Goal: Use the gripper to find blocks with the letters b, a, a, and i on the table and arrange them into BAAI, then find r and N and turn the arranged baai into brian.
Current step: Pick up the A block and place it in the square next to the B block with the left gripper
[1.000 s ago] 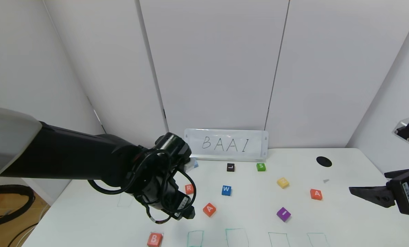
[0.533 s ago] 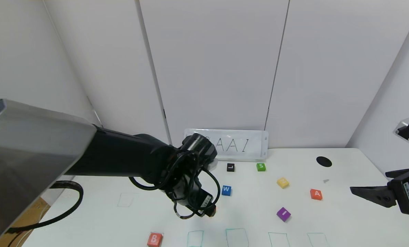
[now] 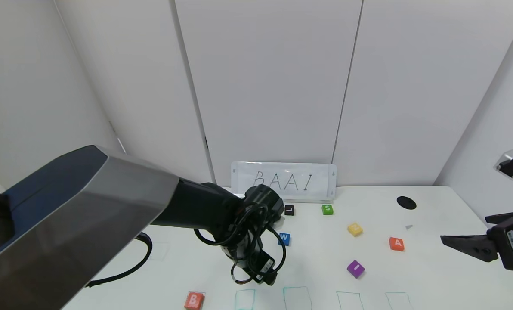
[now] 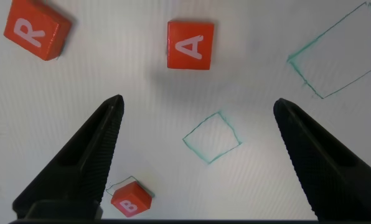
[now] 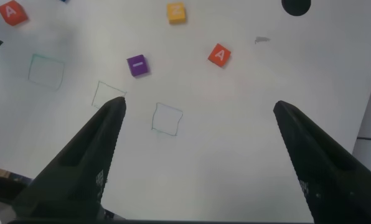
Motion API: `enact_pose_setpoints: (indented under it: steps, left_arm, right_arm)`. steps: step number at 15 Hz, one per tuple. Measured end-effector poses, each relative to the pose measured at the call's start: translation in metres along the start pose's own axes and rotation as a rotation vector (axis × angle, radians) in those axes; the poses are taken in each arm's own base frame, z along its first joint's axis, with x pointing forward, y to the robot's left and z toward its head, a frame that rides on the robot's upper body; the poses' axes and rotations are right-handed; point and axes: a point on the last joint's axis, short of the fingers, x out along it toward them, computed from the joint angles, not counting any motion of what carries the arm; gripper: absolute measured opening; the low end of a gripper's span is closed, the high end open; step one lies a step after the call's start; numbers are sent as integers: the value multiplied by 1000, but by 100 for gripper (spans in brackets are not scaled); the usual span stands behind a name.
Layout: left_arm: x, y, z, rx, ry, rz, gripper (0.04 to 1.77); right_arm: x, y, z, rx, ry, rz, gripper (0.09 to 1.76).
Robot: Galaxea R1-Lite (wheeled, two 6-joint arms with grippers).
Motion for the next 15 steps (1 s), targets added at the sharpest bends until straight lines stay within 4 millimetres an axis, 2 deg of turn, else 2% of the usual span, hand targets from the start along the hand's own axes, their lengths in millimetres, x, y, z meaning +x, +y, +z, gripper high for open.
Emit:
enact_pose_setpoints:
  steps: [4, 11, 15]
  left_arm:
    - [9, 5, 2, 70, 1, -56, 171]
    - [28, 9, 16, 72, -10, -66, 172]
    - [32, 13, 19, 89, -10, -63, 172]
  right_arm:
    - [0, 1, -1, -5, 0, 4, 171]
    - [-5, 2, -2, -12, -16, 4, 171]
    - [-6, 2, -2, -13, -17, 4, 171]
